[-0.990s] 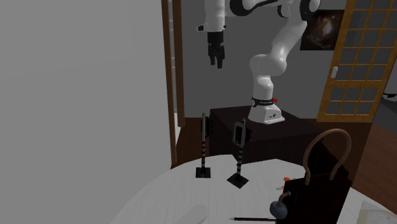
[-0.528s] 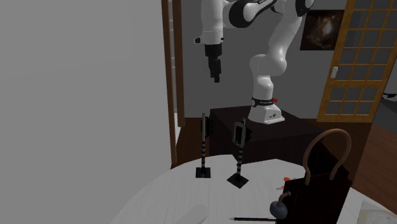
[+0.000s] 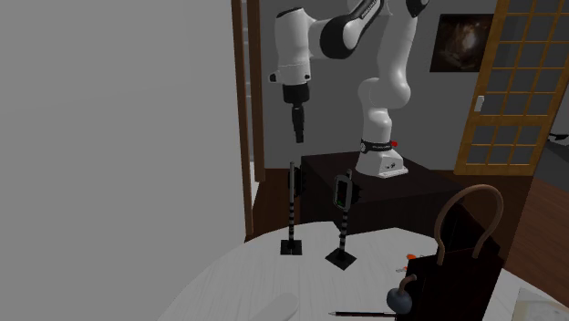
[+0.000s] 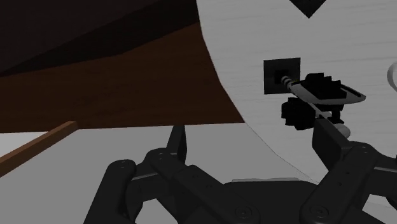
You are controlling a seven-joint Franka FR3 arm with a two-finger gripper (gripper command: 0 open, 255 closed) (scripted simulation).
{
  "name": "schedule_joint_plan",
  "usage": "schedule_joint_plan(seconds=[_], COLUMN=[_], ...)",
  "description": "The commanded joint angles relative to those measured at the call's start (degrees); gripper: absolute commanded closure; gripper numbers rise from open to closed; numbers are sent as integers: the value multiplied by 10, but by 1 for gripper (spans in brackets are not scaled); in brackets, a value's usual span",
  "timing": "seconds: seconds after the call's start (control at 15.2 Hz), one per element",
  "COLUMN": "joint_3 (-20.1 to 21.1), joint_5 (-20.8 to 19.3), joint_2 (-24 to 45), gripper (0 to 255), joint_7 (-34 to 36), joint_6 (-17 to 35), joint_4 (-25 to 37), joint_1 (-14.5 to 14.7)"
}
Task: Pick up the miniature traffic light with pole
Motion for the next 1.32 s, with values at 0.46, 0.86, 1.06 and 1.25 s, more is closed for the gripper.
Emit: schedule_joint_plan(seconds=[0.46,0.86,1.06,1.25], joint_3=[25,21,21,21], joint_5=[-66,-84,-84,-84], joint_2=[178,209,209,209], gripper=[0,0,255,255], joint_7=[169,181,180,180], joint_6=[74,114,114,113], joint_4=[90,78,78,79], joint_1=[10,14,13,13])
